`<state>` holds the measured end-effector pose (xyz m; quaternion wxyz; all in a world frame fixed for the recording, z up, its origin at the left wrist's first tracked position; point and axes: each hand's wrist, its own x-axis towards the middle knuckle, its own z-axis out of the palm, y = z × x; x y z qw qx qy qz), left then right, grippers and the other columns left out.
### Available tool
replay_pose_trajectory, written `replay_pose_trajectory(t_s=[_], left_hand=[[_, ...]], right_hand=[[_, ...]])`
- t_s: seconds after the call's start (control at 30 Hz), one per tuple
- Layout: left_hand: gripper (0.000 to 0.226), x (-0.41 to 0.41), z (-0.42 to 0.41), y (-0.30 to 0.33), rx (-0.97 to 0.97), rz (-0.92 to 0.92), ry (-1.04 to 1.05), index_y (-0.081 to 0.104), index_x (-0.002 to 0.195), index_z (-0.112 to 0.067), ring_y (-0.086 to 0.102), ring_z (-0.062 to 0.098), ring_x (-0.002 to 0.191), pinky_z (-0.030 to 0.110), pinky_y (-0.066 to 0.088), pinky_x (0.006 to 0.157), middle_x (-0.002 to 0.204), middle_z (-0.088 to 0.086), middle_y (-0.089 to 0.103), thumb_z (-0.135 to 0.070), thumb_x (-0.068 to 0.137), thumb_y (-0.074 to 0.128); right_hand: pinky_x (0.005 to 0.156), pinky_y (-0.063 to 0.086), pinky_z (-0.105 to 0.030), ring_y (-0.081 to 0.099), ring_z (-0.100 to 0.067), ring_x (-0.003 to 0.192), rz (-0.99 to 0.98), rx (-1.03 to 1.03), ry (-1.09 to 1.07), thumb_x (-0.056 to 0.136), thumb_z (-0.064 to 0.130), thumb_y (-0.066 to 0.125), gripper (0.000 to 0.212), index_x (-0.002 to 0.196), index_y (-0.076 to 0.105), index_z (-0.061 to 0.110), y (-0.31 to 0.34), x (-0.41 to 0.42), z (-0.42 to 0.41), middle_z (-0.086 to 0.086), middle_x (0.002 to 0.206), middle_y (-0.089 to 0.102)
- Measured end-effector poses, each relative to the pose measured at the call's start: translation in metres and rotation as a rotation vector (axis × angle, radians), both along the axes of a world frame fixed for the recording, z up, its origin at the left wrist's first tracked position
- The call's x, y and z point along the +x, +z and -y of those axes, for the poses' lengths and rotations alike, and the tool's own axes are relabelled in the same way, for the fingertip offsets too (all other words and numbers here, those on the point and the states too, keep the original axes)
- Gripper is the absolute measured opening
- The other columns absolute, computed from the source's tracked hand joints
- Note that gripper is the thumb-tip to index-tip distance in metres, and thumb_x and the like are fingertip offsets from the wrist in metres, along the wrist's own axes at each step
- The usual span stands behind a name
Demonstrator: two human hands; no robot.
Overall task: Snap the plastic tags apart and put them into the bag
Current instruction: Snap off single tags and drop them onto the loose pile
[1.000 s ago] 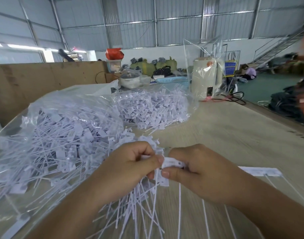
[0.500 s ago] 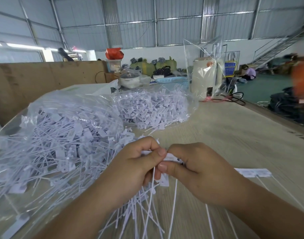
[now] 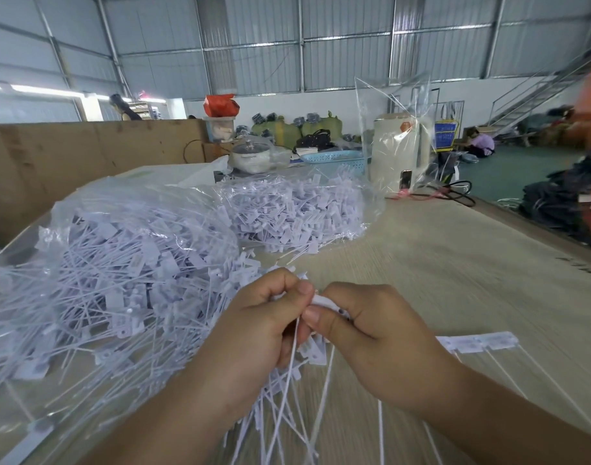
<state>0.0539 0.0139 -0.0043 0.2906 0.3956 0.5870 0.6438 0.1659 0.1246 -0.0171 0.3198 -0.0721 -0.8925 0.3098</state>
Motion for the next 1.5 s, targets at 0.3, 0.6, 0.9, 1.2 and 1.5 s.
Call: replay_pose_trajectory(t_s=[0.3, 0.6, 0.9, 1.2, 1.5], left_hand=[[0.028, -0.004, 0.003, 0.003, -0.037, -0.054, -0.045, 0.058, 0.063, -0.02, 0.031, 0.009, 0.037, 0.019, 0.029, 0.04, 0.051, 0.002, 0.05, -0.046, 0.074, 0.062], [0.028, -0.014, 0.008, 0.008, -0.112, 0.011, -0.23, 0.06, 0.066, -0.019, 0.026, 0.01, 0.04, 0.019, 0.023, 0.04, 0.053, 0.003, 0.05, -0.039, 0.081, 0.072], [0.026, -0.007, 0.01, 0.011, -0.111, -0.379, -0.043, 0.064, 0.069, -0.028, 0.035, 0.008, 0.04, 0.016, 0.03, 0.043, 0.05, -0.004, 0.056, -0.052, 0.076, 0.057], [0.018, -0.009, 0.012, 0.01, -0.125, -0.543, 0.043, 0.063, 0.072, -0.028, 0.038, 0.004, 0.04, 0.015, 0.032, 0.043, 0.047, -0.007, 0.049, -0.035, 0.089, 0.061], [0.025, -0.024, 0.013, 0.012, -0.174, -0.368, 0.027, 0.064, 0.075, -0.031, 0.037, 0.01, 0.043, 0.02, 0.03, 0.045, 0.059, -0.002, 0.064, -0.051, 0.088, 0.057]], right_hand=[[0.053, 0.043, -0.041, 0.048, -0.018, 0.05, 0.024, -0.057, 0.113, 0.097, 0.033, 0.056, 0.024, 0.085, 0.07, 0.019, 0.006, 0.002, -0.005, -0.004, 0.061, 0.059], [0.05, 0.037, -0.029, 0.046, -0.009, 0.049, 0.097, 0.159, 0.065, 0.092, 0.044, 0.052, 0.033, 0.083, 0.07, 0.018, 0.012, 0.009, -0.011, 0.007, 0.055, 0.051], [0.047, 0.035, -0.028, 0.041, -0.009, 0.046, 0.114, 0.018, 0.185, 0.096, 0.033, 0.057, 0.018, 0.085, 0.071, 0.032, 0.013, 0.009, -0.013, -0.001, 0.059, 0.058], [0.05, 0.04, -0.033, 0.046, -0.012, 0.051, 0.138, 0.287, -0.002, 0.091, 0.048, 0.047, 0.037, 0.074, 0.058, 0.017, 0.013, 0.008, -0.011, 0.007, 0.055, 0.046], [0.052, 0.037, -0.035, 0.043, -0.013, 0.049, 0.131, 0.122, 0.023, 0.094, 0.041, 0.056, 0.036, 0.065, 0.048, 0.021, 0.013, 0.009, -0.018, 0.004, 0.053, 0.043]])
